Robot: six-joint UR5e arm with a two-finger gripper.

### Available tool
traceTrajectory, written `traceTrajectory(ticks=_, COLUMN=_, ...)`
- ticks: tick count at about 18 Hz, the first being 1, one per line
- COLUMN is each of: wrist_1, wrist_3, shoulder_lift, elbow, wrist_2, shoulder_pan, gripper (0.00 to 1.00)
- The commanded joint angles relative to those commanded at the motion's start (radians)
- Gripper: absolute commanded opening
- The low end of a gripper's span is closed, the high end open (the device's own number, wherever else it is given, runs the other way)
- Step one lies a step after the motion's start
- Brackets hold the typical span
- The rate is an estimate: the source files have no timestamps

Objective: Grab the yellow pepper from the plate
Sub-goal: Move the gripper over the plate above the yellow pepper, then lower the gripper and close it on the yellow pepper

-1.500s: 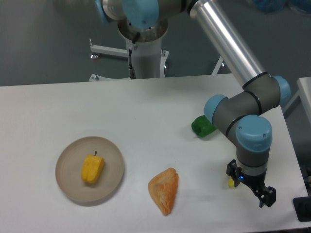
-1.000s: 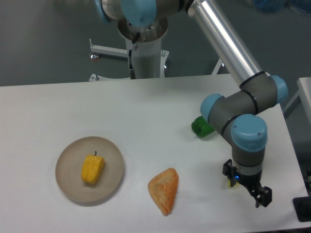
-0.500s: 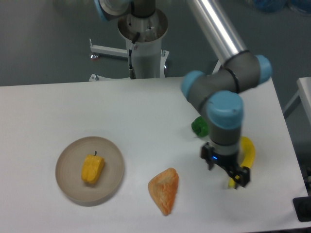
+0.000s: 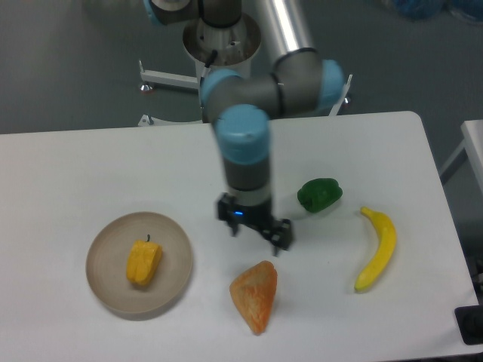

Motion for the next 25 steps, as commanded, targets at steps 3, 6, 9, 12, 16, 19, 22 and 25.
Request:
traceTrajectory(ticks=3, wrist_1=0.012, wrist_3=-0.148, shoulder_lift=-0.009, elbow=-0.017, wrist_2=-0.011, shoulder_pan=-0.069, gripper=1.0)
traceTrajectory(ticks=6, wrist_1=0.021, wrist_3=-0.215, shoulder_lift=-0.034, elbow=-0.006, wrist_2=-0.014, shoulder_pan=-0.104, gripper=1.0)
traceTrajectory(ticks=9, wrist_1=0.037, wrist_3=-0.229, shoulder_lift=-0.058, elbow=-0.002, wrist_2=-0.011, shoulder_pan=-0.131, gripper=1.0)
traceTrajectory(ticks=12, wrist_1=0.049, wrist_3=-0.22, shoulder_lift=-0.074, elbow=0.001, wrist_2=-0.011, shoulder_pan=-0.134, gripper=1.0)
traceTrajectory(ticks=16, wrist_1=0.058, wrist_3=-0.215, shoulder_lift=-0.098, elbow=0.008, wrist_2=-0.005, shoulder_pan=-0.149, gripper=1.0)
traceTrajectory(ticks=19, wrist_1=0.06, wrist_3=-0.215, shoulder_lift=-0.106, elbow=0.008, wrist_2=-0.005, shoulder_pan=-0.152, gripper=1.0)
traceTrajectory(ticks=22, wrist_1=0.061, wrist_3=-0.209, shoulder_lift=-0.121, elbow=0.008, wrist_2=-0.002, shoulder_pan=-0.158, gripper=1.0)
traceTrajectory(ticks=25, wrist_1=0.061, wrist_3=-0.208, shoulder_lift=-0.126, elbow=0.008, wrist_2=-0.002, shoulder_pan=-0.158, gripper=1.0)
